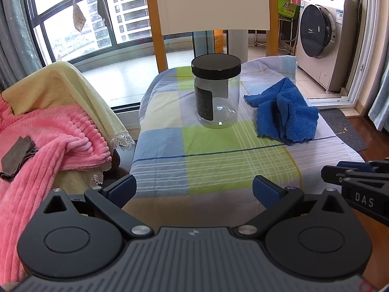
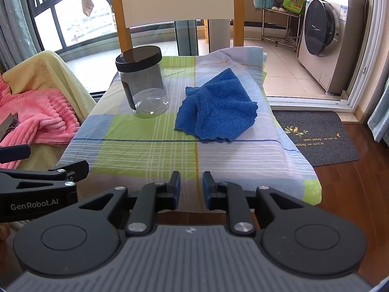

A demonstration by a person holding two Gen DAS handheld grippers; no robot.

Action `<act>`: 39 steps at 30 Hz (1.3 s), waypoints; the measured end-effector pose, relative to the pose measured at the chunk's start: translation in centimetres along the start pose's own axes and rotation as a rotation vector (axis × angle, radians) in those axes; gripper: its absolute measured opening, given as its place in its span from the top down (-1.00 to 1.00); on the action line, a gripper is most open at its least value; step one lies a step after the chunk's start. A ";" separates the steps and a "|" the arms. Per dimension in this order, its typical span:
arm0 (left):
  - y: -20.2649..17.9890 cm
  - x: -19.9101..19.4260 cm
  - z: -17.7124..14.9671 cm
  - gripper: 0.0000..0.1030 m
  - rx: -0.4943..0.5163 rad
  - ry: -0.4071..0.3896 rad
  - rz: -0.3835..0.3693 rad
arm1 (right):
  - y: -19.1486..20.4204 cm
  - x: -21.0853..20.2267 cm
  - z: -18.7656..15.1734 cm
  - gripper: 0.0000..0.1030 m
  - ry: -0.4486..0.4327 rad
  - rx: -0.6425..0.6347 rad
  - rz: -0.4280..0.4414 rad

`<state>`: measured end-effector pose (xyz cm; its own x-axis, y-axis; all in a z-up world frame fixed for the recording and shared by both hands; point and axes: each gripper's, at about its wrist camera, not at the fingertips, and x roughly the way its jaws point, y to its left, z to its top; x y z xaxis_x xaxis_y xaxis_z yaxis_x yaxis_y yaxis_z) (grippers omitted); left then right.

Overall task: Clean container
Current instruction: 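Move both tools toward the clear jar and blue towel on the bed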

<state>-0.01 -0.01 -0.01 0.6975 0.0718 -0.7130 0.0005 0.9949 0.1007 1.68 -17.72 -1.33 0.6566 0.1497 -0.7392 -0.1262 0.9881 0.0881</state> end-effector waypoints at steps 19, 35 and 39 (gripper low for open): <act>-0.2 -0.2 -0.5 -0.99 0.001 0.000 -0.009 | 0.1 -0.6 -0.3 0.65 -0.002 -0.013 -0.001; -0.5 -0.5 -0.5 -0.99 0.022 -0.007 -0.021 | -0.2 -1.0 0.0 0.65 -0.009 -0.017 -0.011; -0.3 -0.3 -0.4 -0.99 0.011 0.006 -0.025 | -0.2 -0.8 0.1 0.65 -0.009 -0.019 -0.011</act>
<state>-0.51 -0.30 -0.13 0.6927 0.0471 -0.7197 0.0259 0.9956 0.0901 1.24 -18.00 -0.69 0.6644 0.1394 -0.7342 -0.1330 0.9888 0.0674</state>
